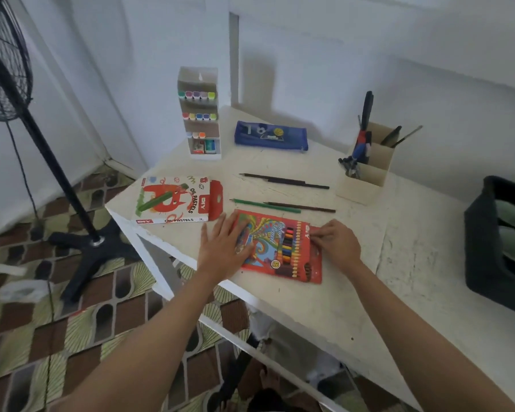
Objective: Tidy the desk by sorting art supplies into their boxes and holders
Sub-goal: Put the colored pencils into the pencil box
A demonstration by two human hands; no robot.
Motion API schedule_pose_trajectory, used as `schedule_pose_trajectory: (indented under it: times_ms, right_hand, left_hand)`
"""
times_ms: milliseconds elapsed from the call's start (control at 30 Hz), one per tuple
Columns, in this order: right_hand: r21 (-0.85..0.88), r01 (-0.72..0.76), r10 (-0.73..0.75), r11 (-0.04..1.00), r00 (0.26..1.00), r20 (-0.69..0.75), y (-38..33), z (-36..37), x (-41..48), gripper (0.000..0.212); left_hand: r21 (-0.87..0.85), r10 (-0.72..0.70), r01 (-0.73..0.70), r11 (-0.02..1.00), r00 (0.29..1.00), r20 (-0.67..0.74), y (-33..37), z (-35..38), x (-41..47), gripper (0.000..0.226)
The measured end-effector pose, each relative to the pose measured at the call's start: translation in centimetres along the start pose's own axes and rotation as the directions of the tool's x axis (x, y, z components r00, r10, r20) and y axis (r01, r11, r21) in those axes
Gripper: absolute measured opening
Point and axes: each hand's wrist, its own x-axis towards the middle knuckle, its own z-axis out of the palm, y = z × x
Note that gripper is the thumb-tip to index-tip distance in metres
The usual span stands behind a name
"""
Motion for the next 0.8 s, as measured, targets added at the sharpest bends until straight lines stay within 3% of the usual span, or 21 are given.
schedule_pose_trajectory:
  times_ms: [67,200,333,600,800]
  right_hand:
    - [0.03,0.018,-0.019,0.999,1.0,0.017,0.2,-0.2,0.3,0.004]
    - [0.121,0.105,-0.105,0.987,0.994,-0.007,0.3,-0.3,0.9,0.029]
    - [0.047,0.169,-0.17,0.985,0.985,0.026,0.5,0.0,1.6,0.005]
    - [0.081,0.233,-0.247,0.969,0.926,0.287,0.8,-1.8,4.5,0.015]
    - [0.039,0.351,-0.347,0.936,0.892,0.291,-2.2,-3.0,8.6,0.013]
  left_hand:
    - [-0.03,-0.008,0.007,1.0,1.0,-0.025,0.0,0.1,-0.1,0.081]
    - [-0.055,-0.039,0.035,0.998,0.996,-0.074,0.1,0.3,-0.1,0.077]
    - [-0.069,-0.074,0.068,0.995,0.994,-0.079,0.2,0.3,-0.2,0.075]
    - [-0.009,-0.096,0.096,0.995,0.976,-0.196,0.7,0.4,-0.5,0.068]
    - [-0.02,-0.13,0.128,0.992,0.976,-0.172,1.1,0.0,-0.6,0.077]
